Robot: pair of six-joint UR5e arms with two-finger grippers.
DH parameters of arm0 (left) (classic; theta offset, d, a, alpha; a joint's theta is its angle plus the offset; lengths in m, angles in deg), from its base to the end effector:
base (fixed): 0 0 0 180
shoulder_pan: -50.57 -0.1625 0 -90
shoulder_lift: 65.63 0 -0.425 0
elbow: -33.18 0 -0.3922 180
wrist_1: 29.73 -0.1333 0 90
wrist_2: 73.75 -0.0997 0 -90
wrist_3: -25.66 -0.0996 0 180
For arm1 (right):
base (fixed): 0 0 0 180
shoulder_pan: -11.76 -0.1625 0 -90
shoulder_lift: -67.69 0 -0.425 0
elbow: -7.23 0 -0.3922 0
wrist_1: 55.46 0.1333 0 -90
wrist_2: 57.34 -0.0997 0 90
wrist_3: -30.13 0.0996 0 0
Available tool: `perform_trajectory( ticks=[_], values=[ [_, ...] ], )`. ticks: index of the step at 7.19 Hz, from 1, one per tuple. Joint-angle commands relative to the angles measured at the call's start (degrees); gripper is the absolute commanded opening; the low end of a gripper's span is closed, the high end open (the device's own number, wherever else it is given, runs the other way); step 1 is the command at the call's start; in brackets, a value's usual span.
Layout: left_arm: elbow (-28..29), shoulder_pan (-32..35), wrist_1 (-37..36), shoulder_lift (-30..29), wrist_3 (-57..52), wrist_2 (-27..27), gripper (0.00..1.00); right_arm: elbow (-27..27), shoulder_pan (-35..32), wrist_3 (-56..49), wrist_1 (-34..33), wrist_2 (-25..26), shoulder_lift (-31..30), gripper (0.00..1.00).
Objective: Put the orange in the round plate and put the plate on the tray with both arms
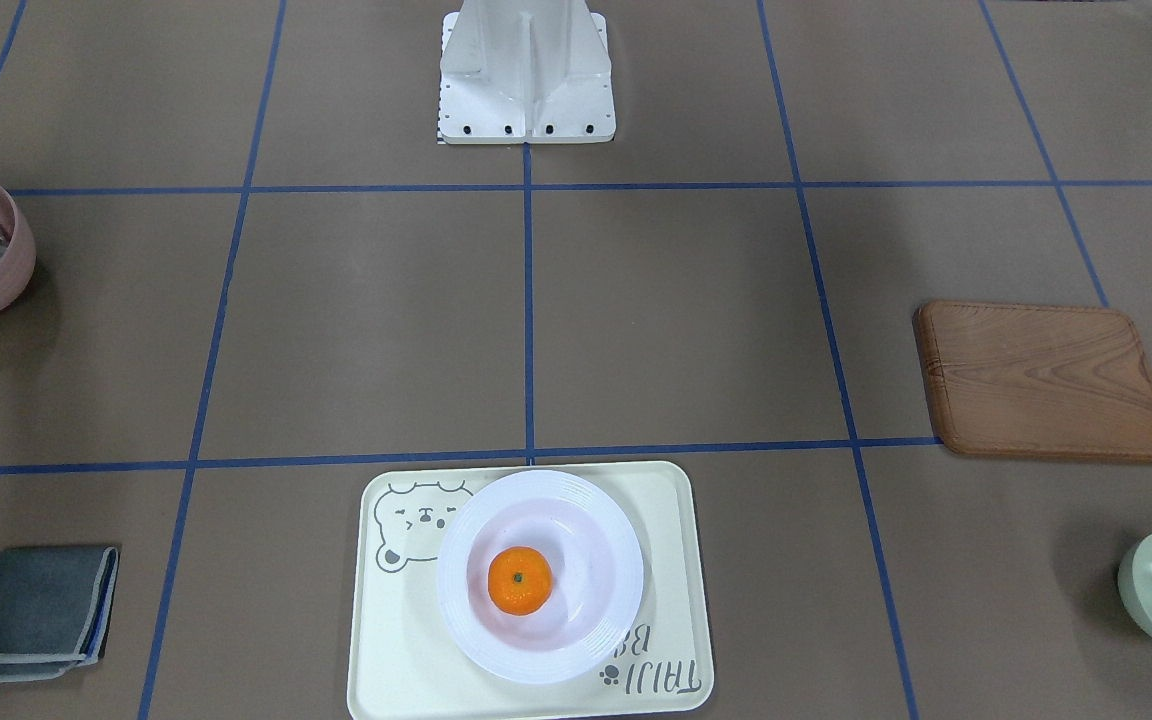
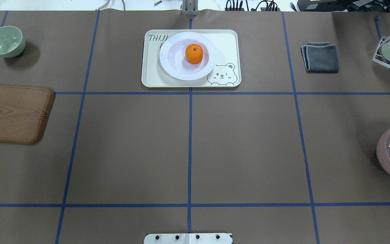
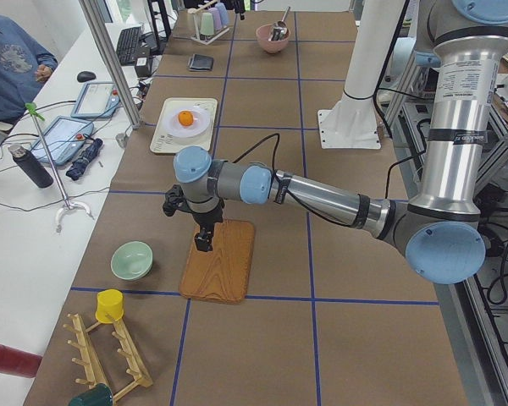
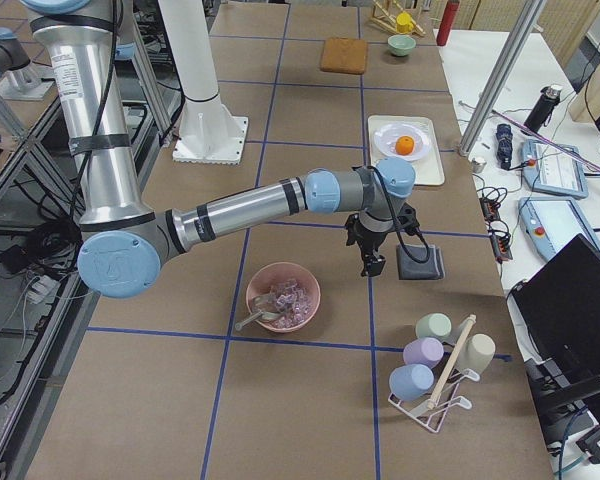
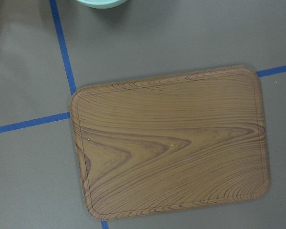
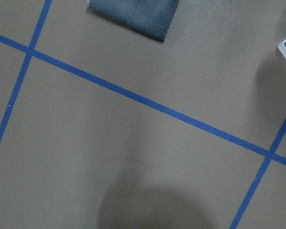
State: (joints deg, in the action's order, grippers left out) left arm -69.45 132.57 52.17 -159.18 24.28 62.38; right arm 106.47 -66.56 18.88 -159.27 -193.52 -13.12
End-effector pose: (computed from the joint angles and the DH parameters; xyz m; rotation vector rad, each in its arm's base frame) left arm 0.0103 -0.5150 0.5317 0.0868 0.8116 0.2113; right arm -0.0501 -0.5460 0.5188 0.0737 -0.8119 -0.4105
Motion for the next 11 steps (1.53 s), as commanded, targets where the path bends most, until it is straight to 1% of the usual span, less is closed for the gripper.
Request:
perform_trajectory(
  ticks=[1,2,4,5,6,7,8,9,10,11],
  values=[
    [-0.5,-0.1,-0.1,0.0,0.2,-0.1,0.98,0.5,-0.8,0.4,-0.2,-1.9,-0.2,1.00],
    [-0.6,0.1,0.4,0.6,0.2,0.0,0.98,2.9,-0.6,1.4,0.4,-1.5,-0.1,1.00],
    [-1.2,0.1,0.5,3.6,0.1,-0.1,0.98,3.8,-0.7,1.7,0.5,-0.6,-0.8,1.00],
    [-2.2,0.2,0.5,3.9,-0.2,-0.2,0.98,0.9,-0.7,2.7,0.5,-0.5,-0.2,1.00],
    [-2.8,0.3,0.5,4.6,-0.1,-0.3,0.98,-0.7,-1.2,3.1,0.7,-1.0,0.1,1.00],
    [-2.3,0.1,0.5,4.6,0.1,-0.3,0.98,-0.8,-3.1,3.2,0.7,-1.0,1.3,1.00],
    [-2.4,0.1,0.5,4.3,0.2,-0.1,0.98,-0.9,-3.7,3.1,0.6,-0.7,1.5,1.00],
    [-2.7,0.1,0.5,4.0,0.3,-0.1,0.98,-0.4,-3.7,2.8,0.7,0.4,1.4,1.00],
    [-2.8,0.2,0.5,4.1,0.2,-0.1,0.98,0.6,-3.9,2.2,0.7,4.8,-1.0,1.00],
    [-3.2,0.3,0.6,3.9,0.2,-0.1,0.98,0.3,-3.0,3.2,1.9,5.7,-1.5,1.00]
  ],
)
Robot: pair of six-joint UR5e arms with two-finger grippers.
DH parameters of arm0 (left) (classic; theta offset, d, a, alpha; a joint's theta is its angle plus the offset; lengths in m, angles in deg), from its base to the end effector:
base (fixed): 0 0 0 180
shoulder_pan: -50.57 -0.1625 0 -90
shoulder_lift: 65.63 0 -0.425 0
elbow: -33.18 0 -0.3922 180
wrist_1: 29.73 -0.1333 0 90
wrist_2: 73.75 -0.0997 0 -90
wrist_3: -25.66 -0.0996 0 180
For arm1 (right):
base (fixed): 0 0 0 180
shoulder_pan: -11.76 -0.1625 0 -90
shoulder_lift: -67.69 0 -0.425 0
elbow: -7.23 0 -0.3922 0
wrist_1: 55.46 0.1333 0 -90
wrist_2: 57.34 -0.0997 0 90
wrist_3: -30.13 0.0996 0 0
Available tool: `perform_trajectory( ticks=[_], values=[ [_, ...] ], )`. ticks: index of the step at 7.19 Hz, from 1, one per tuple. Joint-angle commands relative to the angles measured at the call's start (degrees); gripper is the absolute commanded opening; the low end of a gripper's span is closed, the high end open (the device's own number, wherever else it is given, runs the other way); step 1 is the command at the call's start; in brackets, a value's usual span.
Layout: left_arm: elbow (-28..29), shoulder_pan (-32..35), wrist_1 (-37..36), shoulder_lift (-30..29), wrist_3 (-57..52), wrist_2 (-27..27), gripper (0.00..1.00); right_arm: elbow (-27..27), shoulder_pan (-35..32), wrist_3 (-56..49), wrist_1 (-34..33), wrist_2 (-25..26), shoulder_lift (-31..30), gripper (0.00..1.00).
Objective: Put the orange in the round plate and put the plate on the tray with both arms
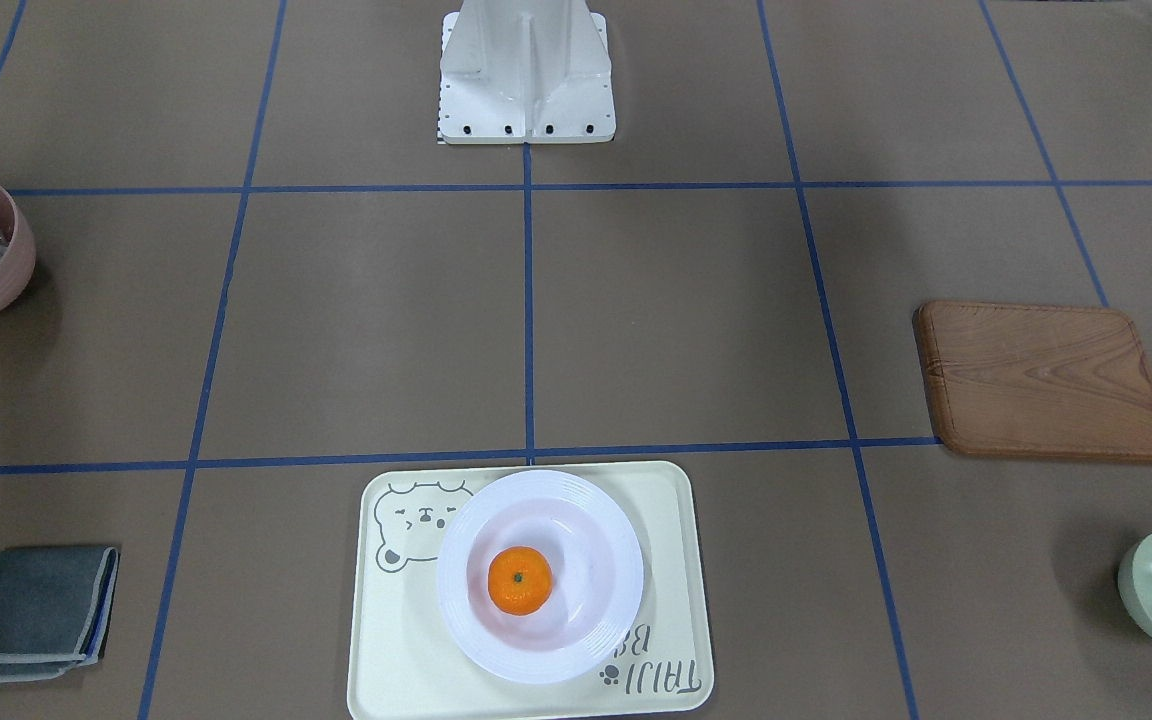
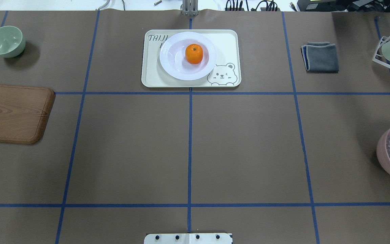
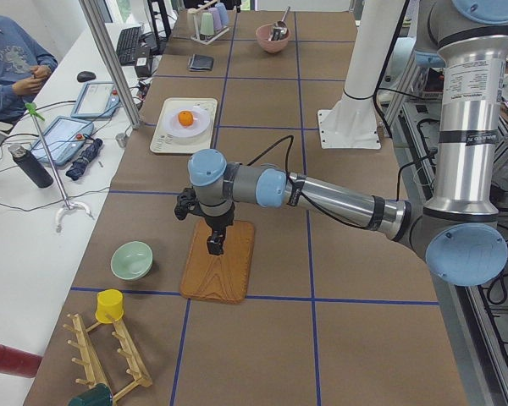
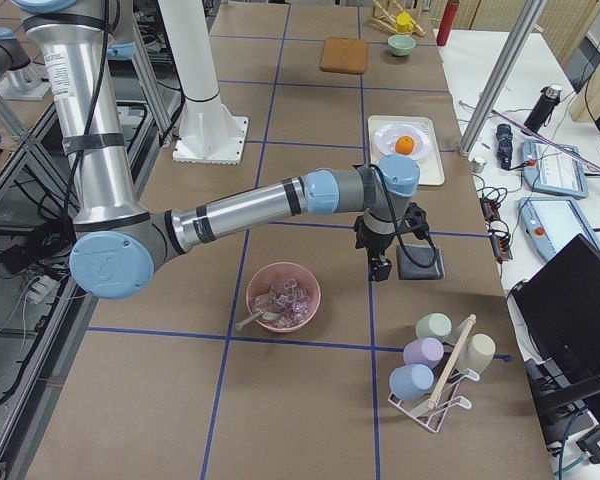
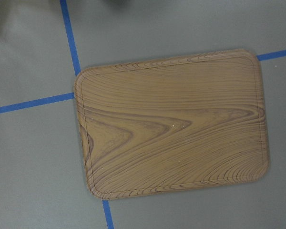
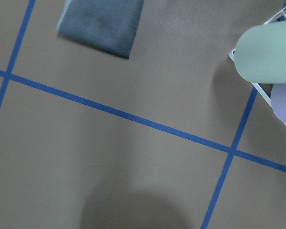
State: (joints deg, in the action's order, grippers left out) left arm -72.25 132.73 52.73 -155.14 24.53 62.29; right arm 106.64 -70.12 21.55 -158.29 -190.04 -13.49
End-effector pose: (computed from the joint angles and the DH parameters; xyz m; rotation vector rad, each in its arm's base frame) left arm 0.0049 -0.4870 0.5421 0.0751 0.8095 0.1997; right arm -0.0117 -0.5477 0.5233 0.0932 -0.7475 -0.3127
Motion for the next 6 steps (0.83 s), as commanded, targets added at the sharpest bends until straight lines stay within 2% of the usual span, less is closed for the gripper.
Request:
perform_trajectory(
  ticks=[1,2,4,6],
  values=[
    [-0.5,0.2,0.2,-0.3,0.0,0.0,0.98,0.9,0.6,0.8,0.9,1.6,-1.2,1.00],
    [-0.4,0.2,0.2,-0.1,0.0,0.1,0.98,0.4,0.6,0.3,0.9,1.8,-1.4,1.00],
    [-0.3,0.1,0.2,0.4,0.0,0.1,0.98,0.8,0.5,0.8,0.9,-1.7,-2.1,1.00],
    [-0.1,0.1,0.2,0.1,0.0,0.1,0.98,0.3,0.5,0.8,0.9,-2.0,-2.1,1.00]
  ],
)
